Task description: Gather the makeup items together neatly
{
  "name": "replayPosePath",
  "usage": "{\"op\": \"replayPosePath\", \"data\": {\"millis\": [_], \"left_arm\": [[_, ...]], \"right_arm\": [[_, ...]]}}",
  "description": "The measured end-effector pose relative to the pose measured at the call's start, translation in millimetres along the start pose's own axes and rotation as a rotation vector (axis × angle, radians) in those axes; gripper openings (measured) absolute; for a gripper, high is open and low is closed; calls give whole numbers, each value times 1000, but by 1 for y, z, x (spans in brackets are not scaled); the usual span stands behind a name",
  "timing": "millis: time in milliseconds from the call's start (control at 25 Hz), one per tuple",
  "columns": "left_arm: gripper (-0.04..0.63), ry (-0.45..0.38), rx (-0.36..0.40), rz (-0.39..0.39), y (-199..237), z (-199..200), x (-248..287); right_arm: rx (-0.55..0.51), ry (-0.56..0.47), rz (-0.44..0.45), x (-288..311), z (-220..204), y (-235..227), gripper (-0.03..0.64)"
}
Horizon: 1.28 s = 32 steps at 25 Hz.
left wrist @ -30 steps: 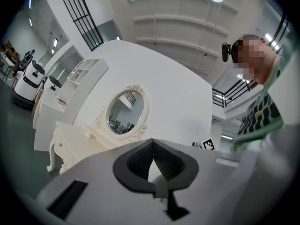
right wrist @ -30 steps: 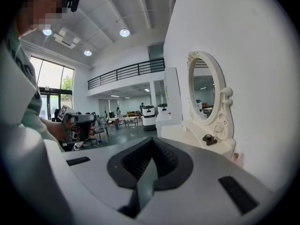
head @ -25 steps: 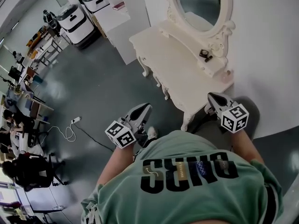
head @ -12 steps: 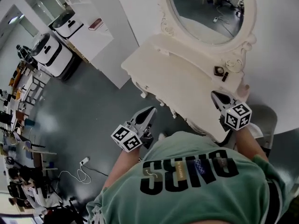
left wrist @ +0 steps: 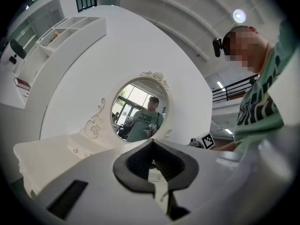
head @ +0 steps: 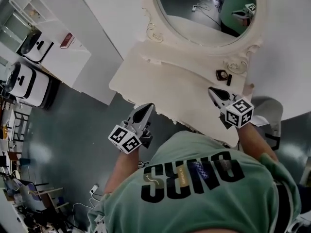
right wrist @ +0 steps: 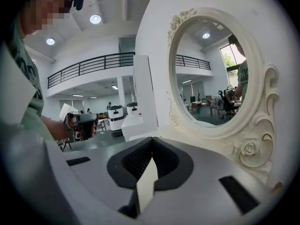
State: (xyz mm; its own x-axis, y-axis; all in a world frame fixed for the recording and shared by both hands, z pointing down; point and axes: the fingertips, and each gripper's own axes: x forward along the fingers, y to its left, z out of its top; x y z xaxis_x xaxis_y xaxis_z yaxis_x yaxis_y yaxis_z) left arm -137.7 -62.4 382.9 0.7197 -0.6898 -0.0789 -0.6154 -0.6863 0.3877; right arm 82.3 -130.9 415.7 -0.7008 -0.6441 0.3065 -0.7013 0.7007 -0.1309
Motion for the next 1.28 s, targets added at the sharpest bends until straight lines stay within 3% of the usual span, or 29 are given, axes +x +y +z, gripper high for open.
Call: {"op": "replayPosePath", "data": {"millis": [240, 360, 520, 640, 880, 1280], "left_arm": [[2, 0, -15, 27, 6, -9, 49], [2, 10, -24, 51, 4, -14, 66], [2, 17, -46, 90, 9, -24, 81], [2, 30, -56, 101, 10, -31, 91], [2, 58, -93, 92, 14, -46, 114], [2, 99, -95, 84, 14, -61, 127]], "right_arm": [[2, 28, 16, 7, -5, -55, -9], [-12, 74, -51, 5, -16, -106, -4], [-25, 224, -174, 9, -61, -179, 117], [-40, 321, -218, 18, -93, -213, 181], [-30, 392, -226, 39, -125, -240, 244], [-11, 451, -218, 51, -149, -256, 245]]}}
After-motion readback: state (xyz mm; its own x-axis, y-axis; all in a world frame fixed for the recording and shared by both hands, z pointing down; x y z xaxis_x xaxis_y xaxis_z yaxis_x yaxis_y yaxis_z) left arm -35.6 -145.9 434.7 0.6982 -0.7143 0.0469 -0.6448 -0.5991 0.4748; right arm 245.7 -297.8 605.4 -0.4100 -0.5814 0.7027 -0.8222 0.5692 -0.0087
